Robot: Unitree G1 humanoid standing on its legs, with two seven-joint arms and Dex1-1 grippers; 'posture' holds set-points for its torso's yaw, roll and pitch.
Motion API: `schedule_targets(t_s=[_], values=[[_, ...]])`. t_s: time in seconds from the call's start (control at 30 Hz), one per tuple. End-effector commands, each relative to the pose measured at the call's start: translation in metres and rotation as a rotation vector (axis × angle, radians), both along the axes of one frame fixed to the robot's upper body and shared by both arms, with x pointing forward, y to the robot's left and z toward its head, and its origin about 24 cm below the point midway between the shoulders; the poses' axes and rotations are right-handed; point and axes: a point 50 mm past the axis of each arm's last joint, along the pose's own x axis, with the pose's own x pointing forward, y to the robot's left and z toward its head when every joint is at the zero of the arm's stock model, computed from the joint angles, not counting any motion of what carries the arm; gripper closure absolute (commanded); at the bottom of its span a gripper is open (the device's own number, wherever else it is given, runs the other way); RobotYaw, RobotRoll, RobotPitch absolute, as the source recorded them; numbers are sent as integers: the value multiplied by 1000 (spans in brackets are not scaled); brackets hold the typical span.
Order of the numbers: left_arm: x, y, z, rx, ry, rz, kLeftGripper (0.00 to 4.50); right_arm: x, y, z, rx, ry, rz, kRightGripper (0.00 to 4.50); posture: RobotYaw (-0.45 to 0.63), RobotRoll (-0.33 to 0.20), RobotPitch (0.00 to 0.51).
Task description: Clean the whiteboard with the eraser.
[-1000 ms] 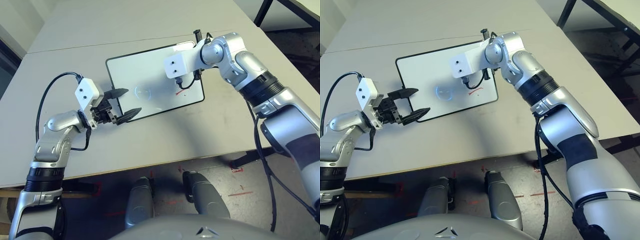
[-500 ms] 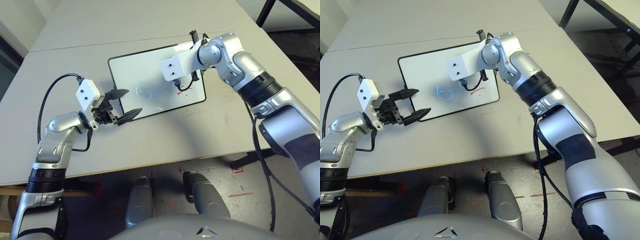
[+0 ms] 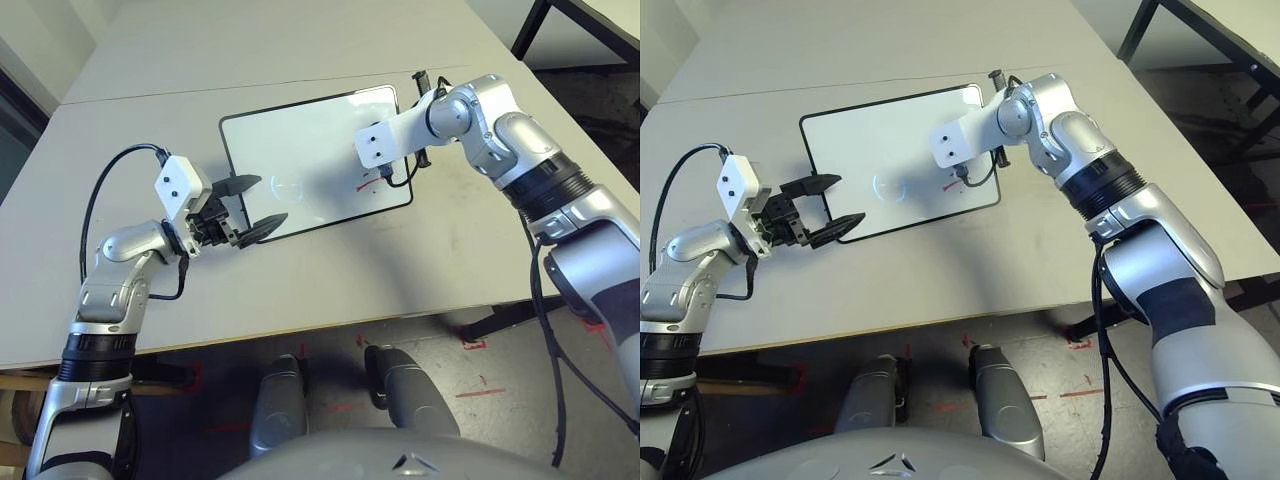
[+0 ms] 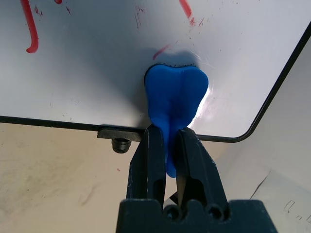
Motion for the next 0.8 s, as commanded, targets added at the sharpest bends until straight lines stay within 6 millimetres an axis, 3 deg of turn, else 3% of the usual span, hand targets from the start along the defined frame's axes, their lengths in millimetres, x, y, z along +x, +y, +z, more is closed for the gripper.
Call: schedule_targets(t_s=[0.03,0.53,0.8], values=[[0,0,-4,14,8,3,0,-3,7,-6,3,27,13,4410,-93,0,120],[-2,0,-5,9,8,12,0,-20,50,-7,26,41,154,4411,-76,0,118],[-1,-1,-4,8,4,12,0,-14,31,-11,-12,42,103,4411,-82,0,113]])
